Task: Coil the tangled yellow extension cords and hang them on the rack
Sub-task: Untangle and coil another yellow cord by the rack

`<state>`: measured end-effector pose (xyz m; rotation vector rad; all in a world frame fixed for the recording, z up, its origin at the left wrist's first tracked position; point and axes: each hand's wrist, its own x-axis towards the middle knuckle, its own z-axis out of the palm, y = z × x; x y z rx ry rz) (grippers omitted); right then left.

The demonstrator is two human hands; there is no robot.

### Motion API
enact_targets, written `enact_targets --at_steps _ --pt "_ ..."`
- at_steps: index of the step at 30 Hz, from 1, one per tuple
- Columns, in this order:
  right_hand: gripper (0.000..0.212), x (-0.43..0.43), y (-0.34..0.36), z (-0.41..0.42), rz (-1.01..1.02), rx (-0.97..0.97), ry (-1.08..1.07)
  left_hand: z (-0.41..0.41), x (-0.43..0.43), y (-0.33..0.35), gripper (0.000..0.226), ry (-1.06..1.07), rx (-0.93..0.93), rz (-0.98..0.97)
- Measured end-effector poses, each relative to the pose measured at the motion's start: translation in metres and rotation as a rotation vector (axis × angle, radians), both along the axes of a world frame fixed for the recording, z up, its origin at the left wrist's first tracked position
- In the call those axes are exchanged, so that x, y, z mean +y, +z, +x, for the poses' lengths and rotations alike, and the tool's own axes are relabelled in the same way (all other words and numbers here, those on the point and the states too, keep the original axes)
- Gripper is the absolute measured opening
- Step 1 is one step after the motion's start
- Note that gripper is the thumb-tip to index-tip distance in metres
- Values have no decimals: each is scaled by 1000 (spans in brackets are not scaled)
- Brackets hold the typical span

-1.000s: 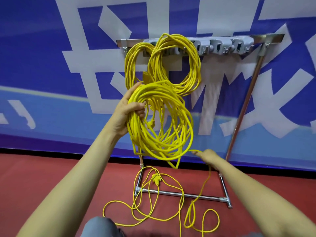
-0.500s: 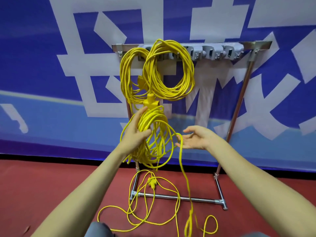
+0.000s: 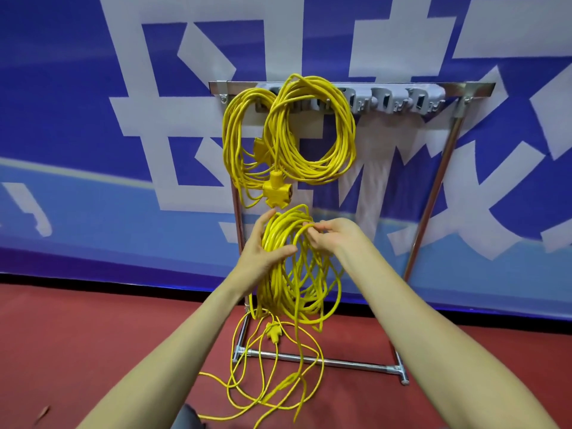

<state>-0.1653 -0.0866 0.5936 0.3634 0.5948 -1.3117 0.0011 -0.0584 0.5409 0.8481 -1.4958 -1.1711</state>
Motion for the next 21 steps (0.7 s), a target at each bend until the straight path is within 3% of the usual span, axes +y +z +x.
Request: enact_targets --at_steps 4,13,18,21 --pt "35 17 10 3 2 2 -38 -3 2 -2 90 -8 -109 -57" --pt "33 16 13 4 51 -95 -92 -2 1 -5 91 -83 -188 -13" --pt "25 17 9 -21 -94 454 319 5 1 -13 85 -125 -178 13" --pt "32 25 -11 -31 -274 1106 610 4 -1 -15 79 -72 -102 37"
